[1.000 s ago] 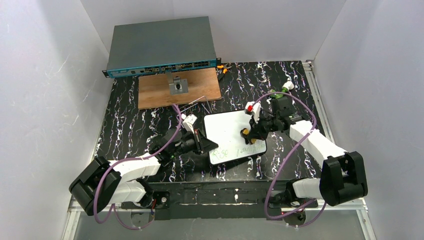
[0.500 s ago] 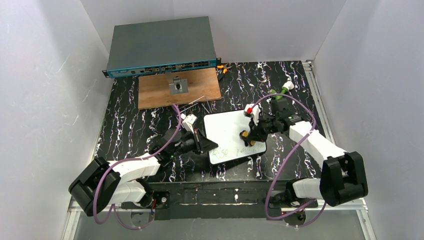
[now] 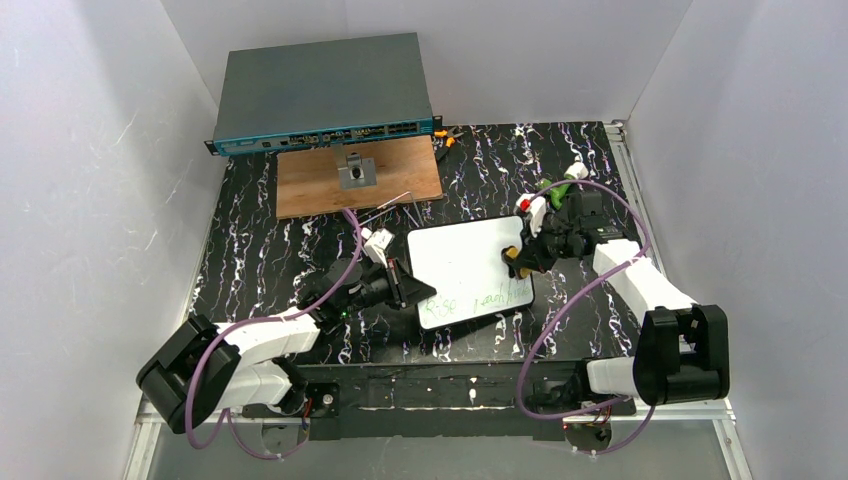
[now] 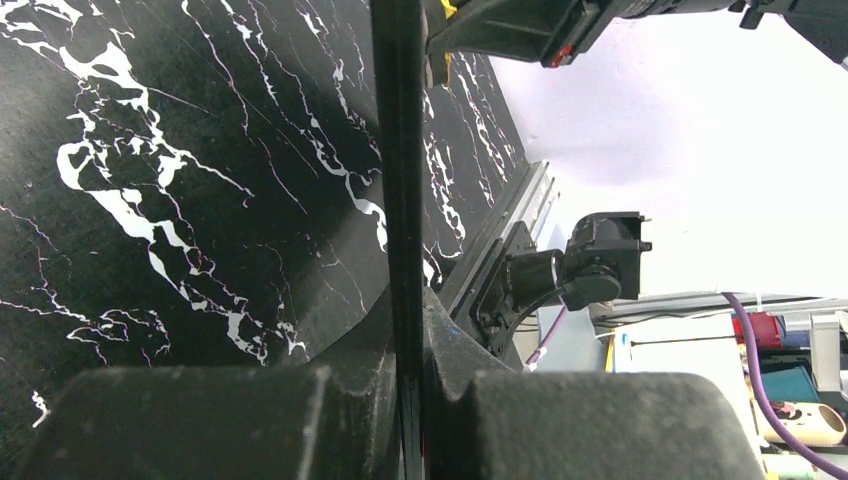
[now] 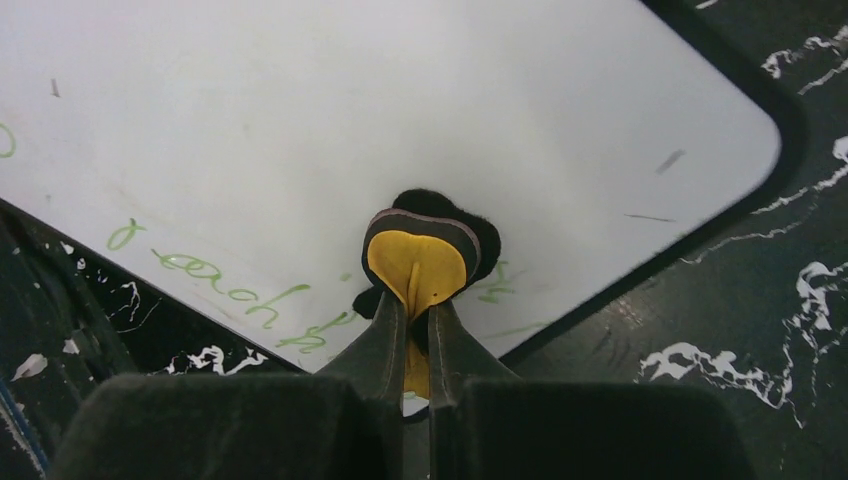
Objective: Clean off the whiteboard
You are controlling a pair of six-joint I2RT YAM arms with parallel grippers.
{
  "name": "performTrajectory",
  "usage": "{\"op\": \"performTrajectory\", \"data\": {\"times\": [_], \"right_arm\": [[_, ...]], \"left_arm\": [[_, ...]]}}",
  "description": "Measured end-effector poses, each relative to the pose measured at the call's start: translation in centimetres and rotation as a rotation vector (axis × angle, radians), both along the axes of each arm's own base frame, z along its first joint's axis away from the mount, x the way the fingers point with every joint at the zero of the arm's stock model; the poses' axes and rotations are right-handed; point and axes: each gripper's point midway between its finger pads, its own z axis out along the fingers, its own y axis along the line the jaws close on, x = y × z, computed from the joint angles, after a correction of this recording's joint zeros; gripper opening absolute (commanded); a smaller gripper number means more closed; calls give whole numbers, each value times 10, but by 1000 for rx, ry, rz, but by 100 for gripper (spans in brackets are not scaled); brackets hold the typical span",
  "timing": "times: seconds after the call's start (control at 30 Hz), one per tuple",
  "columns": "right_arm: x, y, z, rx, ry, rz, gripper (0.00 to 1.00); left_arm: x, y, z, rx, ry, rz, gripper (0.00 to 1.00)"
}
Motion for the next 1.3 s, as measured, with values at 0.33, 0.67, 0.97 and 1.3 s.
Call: {"op": "performTrajectory", "data": {"times": [0.33,0.67,0.97,1.3], "right_arm": [[9,-6,2,31,24,-72,1],[-28,43,0,43,59,135,1],[29,-17,-23,-84,85,-265,1],[20,-1,-17,-2,126,-208,1]], "left_arm": [[-1,1,0,-1,-3,0,0],[0,2,-2,6,-2,8,0],[8,5,-3,9,-1,49,0],[9,6,-3,8,-1,54,0]]}}
